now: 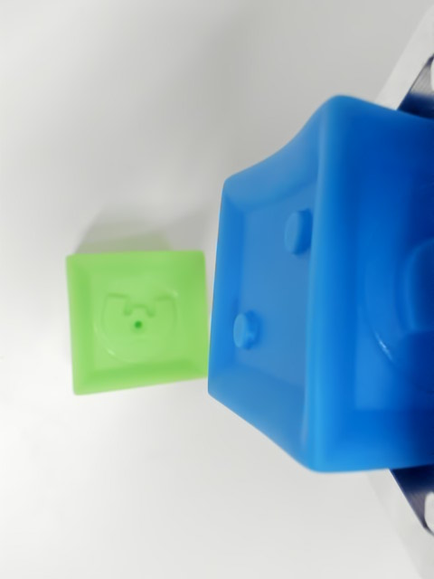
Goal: Stack cube
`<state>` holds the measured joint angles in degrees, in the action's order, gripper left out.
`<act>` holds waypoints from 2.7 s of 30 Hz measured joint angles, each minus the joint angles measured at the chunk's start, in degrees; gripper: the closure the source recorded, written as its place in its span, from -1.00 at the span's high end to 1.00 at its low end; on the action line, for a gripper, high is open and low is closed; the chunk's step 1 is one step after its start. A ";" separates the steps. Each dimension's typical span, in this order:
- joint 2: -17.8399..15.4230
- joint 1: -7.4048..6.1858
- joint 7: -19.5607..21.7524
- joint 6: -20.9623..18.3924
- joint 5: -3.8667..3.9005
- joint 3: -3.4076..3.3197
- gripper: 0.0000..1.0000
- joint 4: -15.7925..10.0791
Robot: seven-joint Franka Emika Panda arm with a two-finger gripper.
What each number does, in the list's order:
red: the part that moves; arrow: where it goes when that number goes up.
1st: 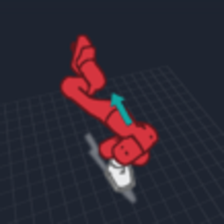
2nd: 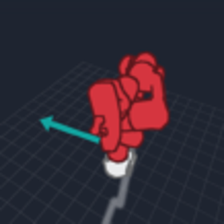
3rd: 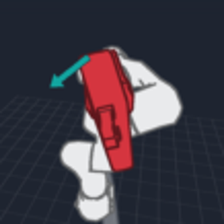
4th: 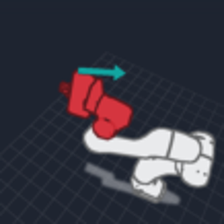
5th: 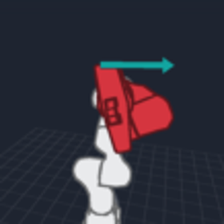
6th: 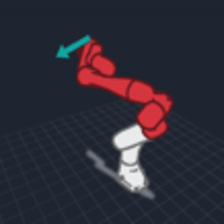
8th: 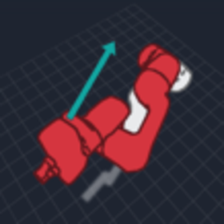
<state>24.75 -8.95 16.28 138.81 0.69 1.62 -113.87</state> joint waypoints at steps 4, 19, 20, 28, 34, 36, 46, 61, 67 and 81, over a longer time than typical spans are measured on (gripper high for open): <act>0.62 -0.49 0.11 -0.49 0.00 0.00 -1.00 1.11; 3.28 -2.49 0.42 -2.47 0.02 0.00 -1.00 5.77; 3.45 -2.58 0.43 -2.47 0.02 0.00 -1.00 5.92; 6.23 -2.68 0.44 -0.30 0.02 -0.19 -1.00 5.96; 7.77 -2.83 0.44 1.34 0.02 -0.31 -1.00 5.97; 8.18 -2.86 0.44 1.72 0.02 -0.33 -1.00 5.99; 10.51 -2.99 0.44 3.74 0.02 -0.50 -1.00 6.28; 11.66 -3.08 0.44 4.69 0.02 -0.60 1.00 6.51; 11.66 -3.08 0.44 4.71 0.02 -0.61 1.00 6.52; 11.73 -3.08 0.44 4.76 0.02 -0.61 1.00 6.54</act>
<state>36.48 -12.03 16.72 143.57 0.71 1.01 -107.34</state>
